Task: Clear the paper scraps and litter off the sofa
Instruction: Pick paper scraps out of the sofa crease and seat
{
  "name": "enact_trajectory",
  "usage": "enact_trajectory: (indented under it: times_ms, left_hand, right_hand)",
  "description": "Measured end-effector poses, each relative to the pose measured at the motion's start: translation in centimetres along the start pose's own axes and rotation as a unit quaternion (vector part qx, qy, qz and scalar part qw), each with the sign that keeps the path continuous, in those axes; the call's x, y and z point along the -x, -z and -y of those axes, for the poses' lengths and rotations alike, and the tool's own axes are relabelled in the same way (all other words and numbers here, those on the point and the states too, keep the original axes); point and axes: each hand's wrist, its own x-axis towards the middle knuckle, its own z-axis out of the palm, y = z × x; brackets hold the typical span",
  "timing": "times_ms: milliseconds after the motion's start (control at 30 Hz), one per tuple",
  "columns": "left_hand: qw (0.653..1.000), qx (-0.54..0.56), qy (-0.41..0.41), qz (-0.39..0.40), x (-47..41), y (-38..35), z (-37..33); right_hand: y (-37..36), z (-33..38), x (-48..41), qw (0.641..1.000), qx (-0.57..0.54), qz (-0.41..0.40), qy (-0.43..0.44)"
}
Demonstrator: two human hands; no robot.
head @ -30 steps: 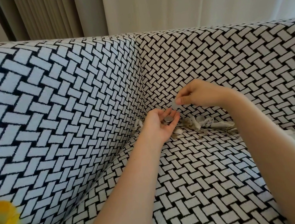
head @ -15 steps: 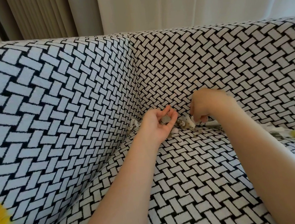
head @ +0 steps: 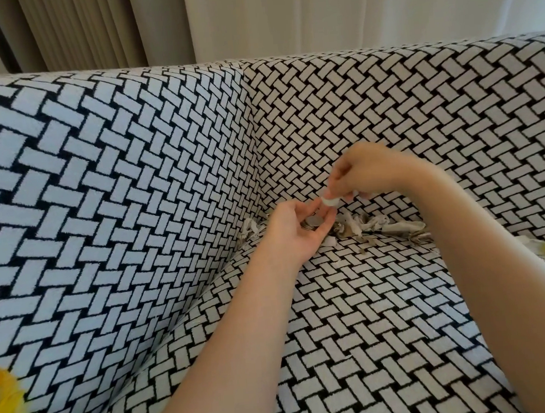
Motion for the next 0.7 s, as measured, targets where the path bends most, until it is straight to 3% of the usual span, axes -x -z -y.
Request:
enact_trajectory:
  times_ms: [133,267,400,700]
  left_hand:
    - [1.0,0.014,0.013,0.003,0.2,0.2,-0.2]
    - [1.0,0.026,-0.003,-0.013,0.8,0.7,-0.5]
    - [0.998,0.055,0.005,-0.01,1.9,1.5,-1.2]
    - [0.995,0.096,-0.002,-0.036,8.2,0.5,-2.6]
  right_hand:
    - [-1.5,1.5,0.1,0.997,0.004,0.074,0.028]
    - [-2.3,2.2,0.1,0.998,0.015,0.052,0.041]
    - [-2.7,3.1,0.9,0.99,-0.027,0.114,0.075]
    - [-2.3,6.7,4.2,0.979,-0.017,0.108,0.175]
